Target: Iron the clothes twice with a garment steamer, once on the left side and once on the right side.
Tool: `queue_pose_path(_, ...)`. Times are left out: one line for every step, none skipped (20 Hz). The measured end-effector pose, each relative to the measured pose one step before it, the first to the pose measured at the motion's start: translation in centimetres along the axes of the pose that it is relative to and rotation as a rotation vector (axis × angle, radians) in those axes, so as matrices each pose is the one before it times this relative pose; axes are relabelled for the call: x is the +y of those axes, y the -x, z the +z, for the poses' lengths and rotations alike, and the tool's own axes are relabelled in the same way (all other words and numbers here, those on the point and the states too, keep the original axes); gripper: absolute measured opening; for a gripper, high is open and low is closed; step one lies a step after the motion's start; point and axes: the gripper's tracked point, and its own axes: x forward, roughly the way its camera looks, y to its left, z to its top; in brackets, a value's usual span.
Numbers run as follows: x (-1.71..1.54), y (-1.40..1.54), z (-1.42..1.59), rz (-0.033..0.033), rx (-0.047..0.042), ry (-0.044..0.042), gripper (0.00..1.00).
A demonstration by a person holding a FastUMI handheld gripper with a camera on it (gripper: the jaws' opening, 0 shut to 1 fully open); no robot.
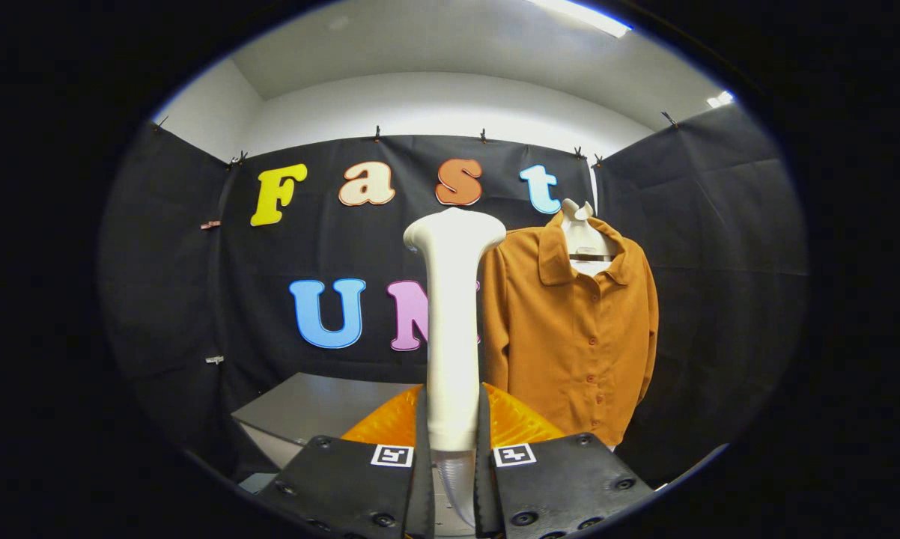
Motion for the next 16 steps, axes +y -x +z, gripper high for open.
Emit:
queue_pose_path(0.525, 0.189, -0.100, 0.00240, -0.00160, 0.00768, 0.24)
queue_pose_path(0.385, 0.215, 0.011, -0.00072, -0.00283, 0.00561, 0.24)
queue_pose_path(0.308, 0.243, -0.035, 0.00055, -0.00147, -0.00156, 0.24)
queue_pose_path(0.245, 0.158, -0.014, 0.00000, 0.00054, -0.00540, 0.24)
queue_pose_path(0.213, 0.161, -0.010, -0.00085, -0.00207, -0.00338, 0.24)
queue_pose_path(0.183, 0.069, 0.003, -0.00135, -0.00134, 0.00091, 0.24)
queue_pose_path(0.038, 0.075, 0.087, -0.00239, -0.00089, -0.00164, 0.24)
queue_pose_path(0.050, 0.113, 0.021, -0.00273, -0.00205, -0.00277, 0.24)
queue_pose_path(-0.075, 0.083, 0.061, -0.00329, -0.00350, 0.00183, 0.24)
queue_pose_path(-0.032, 0.071, 0.048, -0.00340, -0.00177, 0.00385, 0.24)
queue_pose_path(-0.112, 0.061, 0.038, -0.00192, -0.00153, -0.00079, 0.24)
queue_pose_path(-0.006, -0.133, 0.058, -0.00084, 0.00022, -0.00440, 0.24)
queue_pose_path(-0.101, 0.037, 0.007, -0.00121, -0.00140, 0.00021, 0.24)
queue_pose_path(-0.152, -0.185, 0.102, -0.00244, -0.00208, 0.00238, 0.24)
queue_pose_path(-0.202, -0.083, 0.062, -0.00382, -0.00133, 0.00029, 0.24)
queue_pose_path(-0.132, -0.012, 0.129, -0.00190, -0.00156, 0.00062, 0.24)
